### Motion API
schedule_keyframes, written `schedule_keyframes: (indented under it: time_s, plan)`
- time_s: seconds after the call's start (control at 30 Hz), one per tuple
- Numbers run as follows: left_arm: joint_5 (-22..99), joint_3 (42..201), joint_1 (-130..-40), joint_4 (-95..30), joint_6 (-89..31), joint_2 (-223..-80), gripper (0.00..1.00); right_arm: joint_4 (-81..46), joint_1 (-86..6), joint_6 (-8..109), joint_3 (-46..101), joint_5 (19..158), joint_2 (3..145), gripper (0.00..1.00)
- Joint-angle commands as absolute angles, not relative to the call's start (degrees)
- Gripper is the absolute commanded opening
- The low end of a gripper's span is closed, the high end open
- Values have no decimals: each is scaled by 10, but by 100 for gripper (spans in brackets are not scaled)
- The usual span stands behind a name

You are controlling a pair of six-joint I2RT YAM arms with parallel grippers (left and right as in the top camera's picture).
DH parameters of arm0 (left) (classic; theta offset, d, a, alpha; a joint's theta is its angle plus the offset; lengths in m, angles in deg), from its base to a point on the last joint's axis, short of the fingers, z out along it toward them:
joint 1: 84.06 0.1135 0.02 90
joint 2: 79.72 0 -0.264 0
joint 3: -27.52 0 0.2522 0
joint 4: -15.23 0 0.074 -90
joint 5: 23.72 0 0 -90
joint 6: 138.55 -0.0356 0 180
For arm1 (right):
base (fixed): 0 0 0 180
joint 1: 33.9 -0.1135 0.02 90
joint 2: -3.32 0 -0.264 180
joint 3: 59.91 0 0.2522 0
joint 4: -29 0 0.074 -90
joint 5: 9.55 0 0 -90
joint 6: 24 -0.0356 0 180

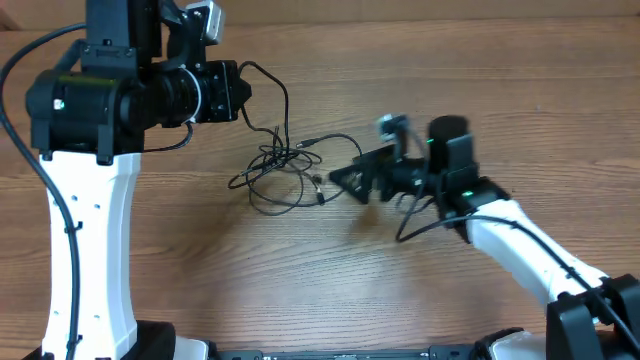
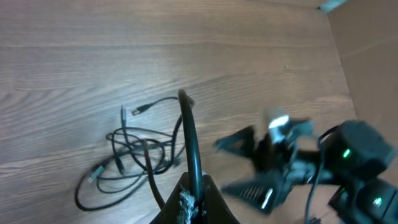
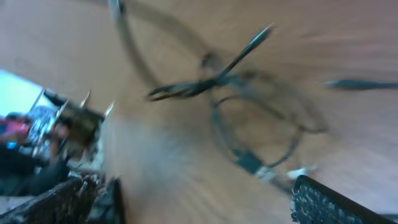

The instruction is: Untangle cables

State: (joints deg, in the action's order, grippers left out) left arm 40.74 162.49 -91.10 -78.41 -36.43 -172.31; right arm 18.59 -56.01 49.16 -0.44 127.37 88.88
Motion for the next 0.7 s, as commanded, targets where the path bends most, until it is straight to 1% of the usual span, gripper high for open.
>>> schedule_keyframes:
  time_s: [0.0,0.1,0.2,0.33,0.43,0.5,0.63,0.67]
  plan:
    - [392,1628,-914,-781,-336,-1723,4,177,-612,451,1,1191,886,99]
    - [393,1628,-914,-781,-310,-1723,4,176,-647,402,1,1112,886,96]
    - [395,1628,-914,-781,-243,-1723,4,198,-669,355,1,1118,886,96]
    - [395,1628,-916,-779,-177,-1723,5,223,-702,342,1,1097,886,90]
    - [395,1628,-917,-777,-145,-1723,5,225,-731,335,1,1034,889,87]
    - [395,1628,-919,-777,-126,-1723,4,232,-751,298,1,989,899,83]
    - [395,1628,-922,-777,-96,-1723,5,305,-784,252,1,964,940,81]
    - [396,1628,-924,-777,-92,-1723,5,328,-791,237,1,951,955,79]
